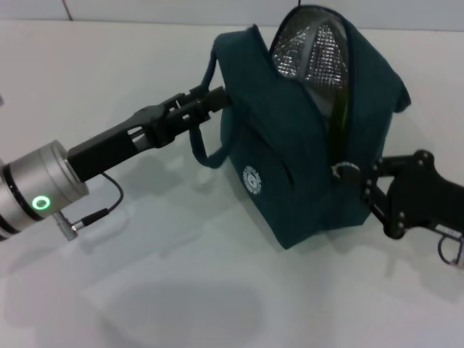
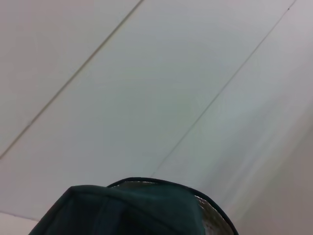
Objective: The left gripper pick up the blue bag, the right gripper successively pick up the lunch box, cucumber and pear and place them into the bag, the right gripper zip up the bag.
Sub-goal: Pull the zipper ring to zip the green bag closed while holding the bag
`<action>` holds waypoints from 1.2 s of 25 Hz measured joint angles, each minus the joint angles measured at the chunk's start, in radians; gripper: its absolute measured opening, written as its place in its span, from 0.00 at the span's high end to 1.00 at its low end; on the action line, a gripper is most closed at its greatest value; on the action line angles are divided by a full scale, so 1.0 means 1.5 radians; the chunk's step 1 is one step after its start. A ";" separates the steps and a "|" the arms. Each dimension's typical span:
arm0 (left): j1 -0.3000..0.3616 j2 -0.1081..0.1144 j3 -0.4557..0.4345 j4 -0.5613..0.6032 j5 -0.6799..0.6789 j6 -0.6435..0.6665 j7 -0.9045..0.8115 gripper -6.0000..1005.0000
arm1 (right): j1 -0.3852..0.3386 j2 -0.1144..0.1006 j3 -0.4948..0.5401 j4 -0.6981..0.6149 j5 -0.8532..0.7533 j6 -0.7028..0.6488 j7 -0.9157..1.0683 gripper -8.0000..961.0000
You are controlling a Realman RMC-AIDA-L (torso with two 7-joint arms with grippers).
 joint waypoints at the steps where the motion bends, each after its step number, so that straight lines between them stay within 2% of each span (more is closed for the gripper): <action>1: 0.002 0.000 0.000 0.000 -0.004 0.000 0.002 0.23 | 0.001 0.000 0.000 -0.007 0.000 0.001 0.000 0.98; 8: 0.015 0.002 -0.001 0.005 -0.024 0.001 0.004 0.23 | 0.001 0.001 -0.003 0.017 -0.001 0.016 0.001 0.98; 13: 0.027 0.002 -0.013 0.006 -0.044 0.007 0.014 0.23 | -0.016 -0.002 -0.002 0.029 -0.001 0.014 0.002 0.98; 24: 0.025 0.001 -0.025 0.002 -0.047 0.009 0.016 0.23 | -0.024 -0.002 -0.003 0.081 -0.002 0.008 0.000 0.98; 30: 0.026 0.001 -0.025 0.002 -0.047 0.009 0.019 0.23 | -0.012 -0.001 0.001 0.051 0.003 -0.022 -0.001 0.98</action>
